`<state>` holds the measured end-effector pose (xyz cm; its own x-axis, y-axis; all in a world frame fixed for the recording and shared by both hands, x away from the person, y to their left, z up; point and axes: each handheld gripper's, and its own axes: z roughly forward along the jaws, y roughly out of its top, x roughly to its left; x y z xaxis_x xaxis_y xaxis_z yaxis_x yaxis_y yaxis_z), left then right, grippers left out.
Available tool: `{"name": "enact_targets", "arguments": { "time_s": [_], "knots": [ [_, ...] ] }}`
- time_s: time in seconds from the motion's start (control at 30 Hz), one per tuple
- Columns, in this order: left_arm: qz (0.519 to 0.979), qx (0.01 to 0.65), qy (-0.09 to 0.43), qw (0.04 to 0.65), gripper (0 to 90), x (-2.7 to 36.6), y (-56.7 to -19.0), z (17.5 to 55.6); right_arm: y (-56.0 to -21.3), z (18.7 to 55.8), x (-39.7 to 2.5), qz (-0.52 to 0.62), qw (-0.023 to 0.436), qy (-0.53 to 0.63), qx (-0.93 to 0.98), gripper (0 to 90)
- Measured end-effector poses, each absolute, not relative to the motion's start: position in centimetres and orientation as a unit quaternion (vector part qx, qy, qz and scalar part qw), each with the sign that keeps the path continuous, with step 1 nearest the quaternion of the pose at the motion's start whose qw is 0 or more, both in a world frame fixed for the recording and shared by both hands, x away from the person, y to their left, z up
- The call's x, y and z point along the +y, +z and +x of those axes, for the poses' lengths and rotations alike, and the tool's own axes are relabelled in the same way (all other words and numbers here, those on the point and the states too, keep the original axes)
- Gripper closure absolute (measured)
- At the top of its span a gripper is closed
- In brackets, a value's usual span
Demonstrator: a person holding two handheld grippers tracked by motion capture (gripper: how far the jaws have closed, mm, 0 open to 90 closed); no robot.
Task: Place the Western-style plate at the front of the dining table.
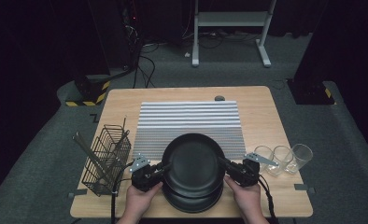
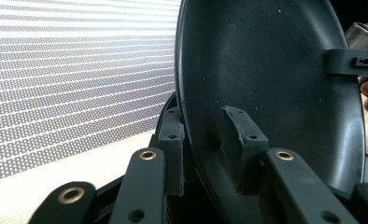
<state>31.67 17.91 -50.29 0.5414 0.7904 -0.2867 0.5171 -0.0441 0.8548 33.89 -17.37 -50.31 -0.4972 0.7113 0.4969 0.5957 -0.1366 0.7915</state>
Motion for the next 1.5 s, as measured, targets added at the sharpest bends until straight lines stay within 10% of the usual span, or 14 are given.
{"name": "enact_targets", "arguments": {
  "time_s": [1.5],
  "knots": [
    [0.696,0.447,0.136,0.545,72.3,17.23,-50.11,31.52,-50.53,33.74,-18.35,0.485,0.049,0.569,0.662,78.9]
  ]
}}
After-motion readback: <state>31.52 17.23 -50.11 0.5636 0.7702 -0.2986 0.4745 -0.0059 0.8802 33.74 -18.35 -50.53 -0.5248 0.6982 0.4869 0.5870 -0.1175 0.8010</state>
